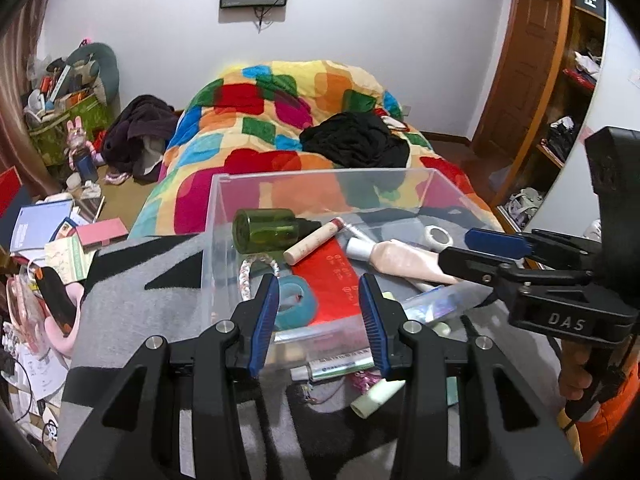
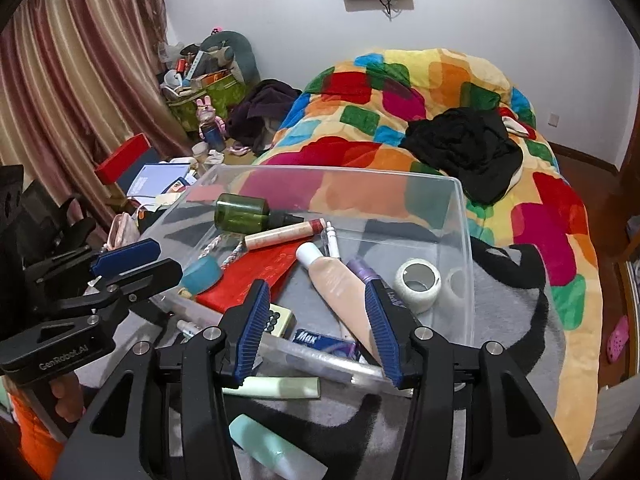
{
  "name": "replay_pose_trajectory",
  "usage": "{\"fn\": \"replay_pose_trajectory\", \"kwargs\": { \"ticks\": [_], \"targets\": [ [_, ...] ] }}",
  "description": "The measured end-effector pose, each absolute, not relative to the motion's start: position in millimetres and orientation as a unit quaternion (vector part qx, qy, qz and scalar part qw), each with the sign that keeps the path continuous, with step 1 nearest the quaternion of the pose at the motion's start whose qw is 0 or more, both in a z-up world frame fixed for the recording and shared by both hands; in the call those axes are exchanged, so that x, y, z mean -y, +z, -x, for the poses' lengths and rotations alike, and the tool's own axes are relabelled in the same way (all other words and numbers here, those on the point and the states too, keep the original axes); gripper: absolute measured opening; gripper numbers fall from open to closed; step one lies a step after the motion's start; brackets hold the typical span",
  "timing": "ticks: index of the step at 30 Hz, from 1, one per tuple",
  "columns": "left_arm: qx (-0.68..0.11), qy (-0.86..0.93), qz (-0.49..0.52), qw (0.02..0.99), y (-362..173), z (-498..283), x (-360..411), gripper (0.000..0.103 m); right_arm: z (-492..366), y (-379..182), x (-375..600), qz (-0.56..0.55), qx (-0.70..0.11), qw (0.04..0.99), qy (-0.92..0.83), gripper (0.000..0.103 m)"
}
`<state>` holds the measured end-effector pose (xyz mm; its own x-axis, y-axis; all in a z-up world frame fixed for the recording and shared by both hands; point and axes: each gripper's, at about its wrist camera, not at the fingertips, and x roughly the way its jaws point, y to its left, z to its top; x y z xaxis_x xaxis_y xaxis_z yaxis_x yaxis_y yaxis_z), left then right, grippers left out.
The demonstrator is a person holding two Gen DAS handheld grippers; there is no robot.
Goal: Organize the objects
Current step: 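Place the teal tape roll and blue card into the clear box and release, then grasp the white stick with the left tool while the right tool grasps the mint bottle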
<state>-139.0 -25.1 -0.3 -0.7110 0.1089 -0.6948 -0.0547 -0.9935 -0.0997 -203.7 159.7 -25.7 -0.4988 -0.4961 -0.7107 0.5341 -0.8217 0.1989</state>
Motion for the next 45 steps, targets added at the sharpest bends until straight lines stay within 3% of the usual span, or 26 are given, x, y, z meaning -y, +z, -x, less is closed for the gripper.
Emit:
{"fn": "replay_pose_trajectory", "kwargs": {
  "ticks": [12, 27, 29, 30, 31, 35, 40, 45],
  "targets": [
    [0.004, 0.924, 0.376, 0.075, 0, 102, 3, 0.041, 159, -10, -175, -0.368, -0.054, 0.328, -0.868, 0.046],
    [0.004, 0.882, 0.459, 0.105, -62, 112, -17, 0.041, 134, -71, -168, -0.430, -0.098, 0.356, -0.824, 0.046],
    [0.009, 0.881, 0.461, 0.106, -64, 112, -18, 0.039, 135, -77, -167, -0.440, -0.093, 0.366, -0.815, 0.046],
    [0.010, 0.881, 0.461, 0.107, -64, 110, -18, 0.032, 135, -80, -167, -0.443, -0.093, 0.368, -0.812, 0.046],
    [0.011, 0.880, 0.461, 0.111, -64, 109, -18, 0.031, 135, -81, -168, -0.446, -0.092, 0.368, -0.811, 0.044],
    [0.012, 0.880, 0.457, 0.128, -61, 96, -22, 0.024, 133, -83, -175, -0.446, -0.084, 0.359, -0.815, 0.023],
    [0.002, 0.875, 0.460, 0.152, -61, 82, -32, 0.017, 129, -83, -195, -0.454, -0.058, 0.356, -0.815, 0.023],
    [-0.014, 0.871, 0.464, 0.161, -62, 84, -44, 0.017, 123, -83, -210, -0.457, -0.054, 0.343, -0.819, 0.023]
  ]
}}
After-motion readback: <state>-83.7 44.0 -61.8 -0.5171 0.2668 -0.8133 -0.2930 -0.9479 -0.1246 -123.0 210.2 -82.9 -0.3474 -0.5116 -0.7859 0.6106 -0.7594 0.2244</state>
